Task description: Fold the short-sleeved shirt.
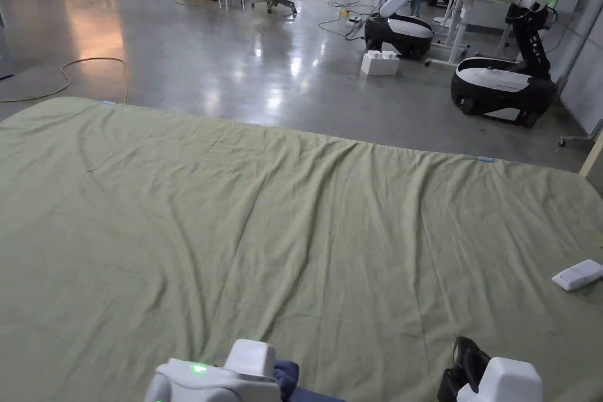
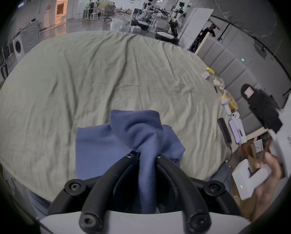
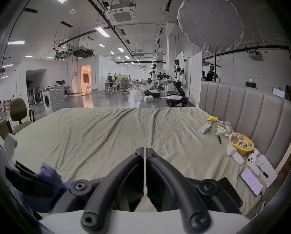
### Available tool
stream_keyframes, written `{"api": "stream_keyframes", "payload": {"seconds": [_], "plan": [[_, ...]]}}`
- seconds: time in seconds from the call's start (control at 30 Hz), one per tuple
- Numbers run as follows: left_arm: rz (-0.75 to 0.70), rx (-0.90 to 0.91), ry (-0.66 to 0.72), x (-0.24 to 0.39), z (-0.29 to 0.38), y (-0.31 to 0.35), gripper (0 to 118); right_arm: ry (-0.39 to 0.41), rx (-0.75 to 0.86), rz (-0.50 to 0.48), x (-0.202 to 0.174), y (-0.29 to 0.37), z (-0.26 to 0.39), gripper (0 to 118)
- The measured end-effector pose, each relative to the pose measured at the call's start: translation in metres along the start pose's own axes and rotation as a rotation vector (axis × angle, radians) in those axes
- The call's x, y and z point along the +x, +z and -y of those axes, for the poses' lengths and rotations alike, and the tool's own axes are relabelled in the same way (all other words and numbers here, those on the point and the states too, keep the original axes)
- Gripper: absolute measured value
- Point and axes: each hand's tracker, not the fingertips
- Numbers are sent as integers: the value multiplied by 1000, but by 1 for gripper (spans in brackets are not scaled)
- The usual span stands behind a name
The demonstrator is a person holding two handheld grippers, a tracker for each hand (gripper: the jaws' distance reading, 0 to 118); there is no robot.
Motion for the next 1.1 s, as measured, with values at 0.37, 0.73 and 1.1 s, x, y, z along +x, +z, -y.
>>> {"api": "stream_keyframes", "payload": {"seconds": [0.37, 0.73, 1.1], "plan": [[142, -27, 155, 5, 10, -45, 40, -6, -27, 9, 4, 5, 12, 3], [232, 50, 209, -33, 2, -18, 61, 4, -30, 14, 8, 8, 13, 3], [226, -89, 98, 6, 13, -91, 19, 16, -34, 24, 11, 14, 13, 3]]}}
